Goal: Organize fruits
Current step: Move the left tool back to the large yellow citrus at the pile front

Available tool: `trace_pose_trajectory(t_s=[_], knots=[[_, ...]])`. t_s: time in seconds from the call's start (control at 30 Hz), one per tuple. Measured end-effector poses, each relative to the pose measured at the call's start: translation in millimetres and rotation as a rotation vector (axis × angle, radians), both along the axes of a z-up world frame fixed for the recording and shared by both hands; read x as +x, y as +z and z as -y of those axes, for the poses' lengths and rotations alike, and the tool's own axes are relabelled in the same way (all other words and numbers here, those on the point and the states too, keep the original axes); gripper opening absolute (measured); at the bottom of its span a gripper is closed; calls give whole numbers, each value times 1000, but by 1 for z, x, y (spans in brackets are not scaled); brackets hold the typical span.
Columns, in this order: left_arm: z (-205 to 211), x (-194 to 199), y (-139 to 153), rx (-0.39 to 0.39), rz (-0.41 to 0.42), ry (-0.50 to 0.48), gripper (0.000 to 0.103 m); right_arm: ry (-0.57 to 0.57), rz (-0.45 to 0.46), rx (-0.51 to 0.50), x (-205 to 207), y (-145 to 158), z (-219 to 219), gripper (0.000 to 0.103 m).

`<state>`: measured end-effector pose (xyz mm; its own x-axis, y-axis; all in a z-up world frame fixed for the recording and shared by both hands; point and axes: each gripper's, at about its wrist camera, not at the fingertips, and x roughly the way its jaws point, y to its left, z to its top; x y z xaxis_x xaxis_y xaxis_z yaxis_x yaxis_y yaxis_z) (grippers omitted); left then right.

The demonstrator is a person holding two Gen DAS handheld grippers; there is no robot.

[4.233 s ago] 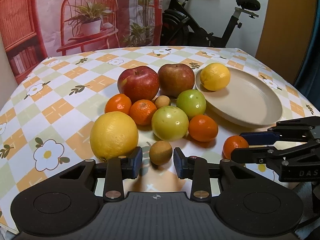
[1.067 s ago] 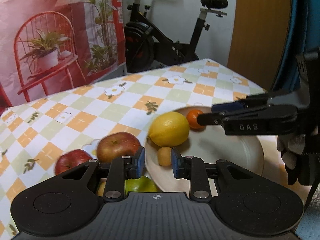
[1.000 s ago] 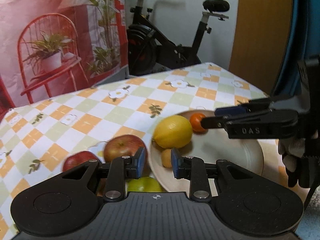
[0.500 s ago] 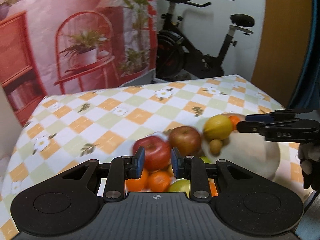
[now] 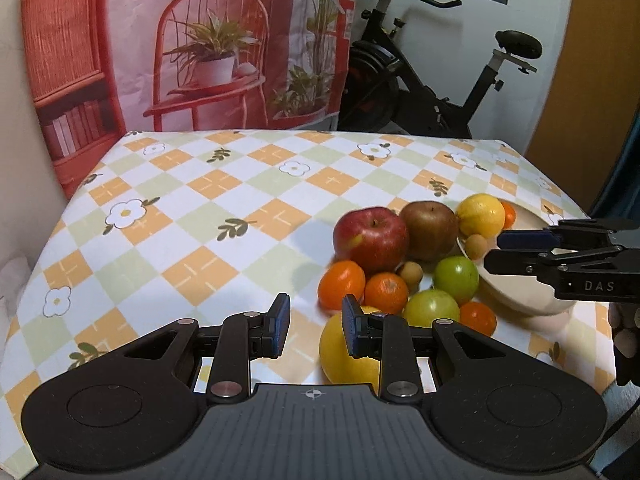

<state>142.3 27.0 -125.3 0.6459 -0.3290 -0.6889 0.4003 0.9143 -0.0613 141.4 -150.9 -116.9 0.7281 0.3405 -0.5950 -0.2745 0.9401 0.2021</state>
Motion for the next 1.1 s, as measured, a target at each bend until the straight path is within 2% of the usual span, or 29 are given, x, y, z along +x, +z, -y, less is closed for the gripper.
trace_pose_trajectory(t_s=[0.37, 0.63, 0.97, 1.1], knots=[[-9, -7, -14, 21, -42, -25, 30, 12, -12, -12, -1, -1, -9, 38], [-1, -8, -12, 20, -33, -44, 30, 15, -18, -4, -3, -4, -5, 38], [19, -9, -11, -11, -34, -109, 30, 14, -21, -2, -6, -6, -3, 38], [19, -3, -13, -52, -62, -114, 30, 17, -21, -2, -7, -7, -3, 38]])
